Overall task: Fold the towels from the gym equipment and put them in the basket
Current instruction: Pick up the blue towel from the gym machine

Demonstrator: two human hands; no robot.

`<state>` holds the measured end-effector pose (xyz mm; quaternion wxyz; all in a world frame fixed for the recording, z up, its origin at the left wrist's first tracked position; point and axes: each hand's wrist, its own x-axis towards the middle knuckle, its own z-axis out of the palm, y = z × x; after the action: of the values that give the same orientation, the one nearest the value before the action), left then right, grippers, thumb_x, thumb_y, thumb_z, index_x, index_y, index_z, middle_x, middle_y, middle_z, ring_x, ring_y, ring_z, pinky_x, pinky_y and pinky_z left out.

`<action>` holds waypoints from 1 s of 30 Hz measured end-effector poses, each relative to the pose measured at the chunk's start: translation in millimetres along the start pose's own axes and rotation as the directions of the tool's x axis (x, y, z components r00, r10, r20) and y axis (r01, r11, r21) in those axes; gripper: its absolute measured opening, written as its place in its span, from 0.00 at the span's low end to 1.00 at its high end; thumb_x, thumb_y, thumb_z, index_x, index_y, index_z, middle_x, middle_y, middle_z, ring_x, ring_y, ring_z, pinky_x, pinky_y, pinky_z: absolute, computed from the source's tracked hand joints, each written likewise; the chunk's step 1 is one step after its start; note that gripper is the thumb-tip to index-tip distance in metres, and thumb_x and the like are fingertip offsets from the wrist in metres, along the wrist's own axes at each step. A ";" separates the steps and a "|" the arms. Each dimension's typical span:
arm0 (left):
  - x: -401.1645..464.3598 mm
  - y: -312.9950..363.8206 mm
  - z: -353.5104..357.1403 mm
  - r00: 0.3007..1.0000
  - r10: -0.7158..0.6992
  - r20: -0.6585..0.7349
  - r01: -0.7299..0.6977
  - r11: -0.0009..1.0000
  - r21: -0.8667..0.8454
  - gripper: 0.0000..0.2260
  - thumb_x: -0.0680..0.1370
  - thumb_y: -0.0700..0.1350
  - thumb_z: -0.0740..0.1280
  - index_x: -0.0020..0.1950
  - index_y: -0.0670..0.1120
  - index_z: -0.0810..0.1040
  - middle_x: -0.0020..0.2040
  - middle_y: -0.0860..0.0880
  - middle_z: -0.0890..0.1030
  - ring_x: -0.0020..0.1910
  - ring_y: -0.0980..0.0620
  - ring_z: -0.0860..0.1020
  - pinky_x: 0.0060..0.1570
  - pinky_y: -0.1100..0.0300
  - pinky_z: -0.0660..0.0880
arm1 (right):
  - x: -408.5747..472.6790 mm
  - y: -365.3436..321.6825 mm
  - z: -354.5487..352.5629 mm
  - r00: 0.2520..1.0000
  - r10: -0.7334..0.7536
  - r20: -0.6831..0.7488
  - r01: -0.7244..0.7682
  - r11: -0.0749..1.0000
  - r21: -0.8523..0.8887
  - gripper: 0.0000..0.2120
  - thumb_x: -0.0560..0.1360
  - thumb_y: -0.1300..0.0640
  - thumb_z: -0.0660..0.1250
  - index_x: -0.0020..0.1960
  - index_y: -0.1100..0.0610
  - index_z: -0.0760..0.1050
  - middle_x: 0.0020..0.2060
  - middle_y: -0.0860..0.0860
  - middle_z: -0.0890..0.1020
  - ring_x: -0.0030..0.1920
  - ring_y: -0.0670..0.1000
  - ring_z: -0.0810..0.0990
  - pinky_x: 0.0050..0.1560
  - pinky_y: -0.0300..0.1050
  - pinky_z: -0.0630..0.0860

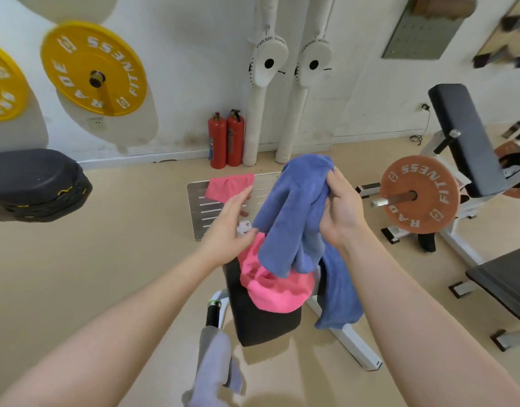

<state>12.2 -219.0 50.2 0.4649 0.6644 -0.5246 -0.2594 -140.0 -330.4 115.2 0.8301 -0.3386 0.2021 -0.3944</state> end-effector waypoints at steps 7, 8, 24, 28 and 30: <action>-27.7 61.8 -89.3 0.965 0.220 -0.143 -0.245 0.950 -0.192 0.24 0.73 0.38 0.68 0.56 0.64 0.67 0.48 0.61 0.77 0.44 0.64 0.76 0.49 0.67 0.74 | -3.2 12.7 132.6 0.977 -0.057 0.205 0.126 0.931 -0.342 0.09 0.80 0.62 0.56 0.47 0.55 0.73 0.38 0.50 0.80 0.40 0.49 0.79 0.45 0.44 0.75; -36.3 60.0 -104.8 0.961 0.180 -0.210 -0.227 0.946 -0.230 0.16 0.73 0.39 0.67 0.51 0.60 0.71 0.43 0.57 0.78 0.40 0.59 0.77 0.45 0.62 0.76 | -6.9 22.8 146.7 0.974 -0.026 0.226 0.140 0.852 -0.504 0.09 0.79 0.63 0.58 0.46 0.54 0.74 0.37 0.49 0.80 0.38 0.47 0.79 0.44 0.41 0.76; -250.2 -93.8 -380.4 0.969 -0.246 -0.019 0.242 0.962 -0.124 0.13 0.70 0.45 0.68 0.47 0.37 0.74 0.42 0.46 0.77 0.43 0.52 0.75 0.48 0.54 0.73 | -73.1 301.8 352.4 0.656 0.185 0.731 0.748 -0.037 -0.662 0.12 0.65 0.71 0.63 0.45 0.61 0.78 0.41 0.49 0.75 0.43 0.52 0.75 0.43 0.38 0.69; -285.8 -110.9 -428.3 0.938 -0.279 -0.206 0.265 0.960 -0.093 0.04 0.75 0.42 0.66 0.43 0.43 0.72 0.38 0.49 0.77 0.36 0.59 0.74 0.37 0.64 0.72 | -75.0 349.8 378.5 0.688 0.486 0.539 0.560 0.117 -0.820 0.10 0.69 0.63 0.70 0.49 0.56 0.74 0.47 0.48 0.77 0.48 0.50 0.76 0.49 0.42 0.72; -298.4 -117.7 -451.4 0.933 -0.276 -0.232 0.258 0.960 -0.105 0.04 0.77 0.37 0.64 0.43 0.43 0.71 0.39 0.48 0.76 0.38 0.59 0.74 0.36 0.70 0.69 | -77.3 373.8 392.6 0.654 0.630 0.418 0.252 0.340 -0.906 0.03 0.74 0.59 0.67 0.47 0.54 0.74 0.44 0.45 0.79 0.47 0.45 0.78 0.53 0.42 0.73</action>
<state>347.6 219.0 98.3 0.5104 0.7389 -0.3583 -0.2552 243.2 60.7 121.4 0.5377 -0.8359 0.0828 0.0730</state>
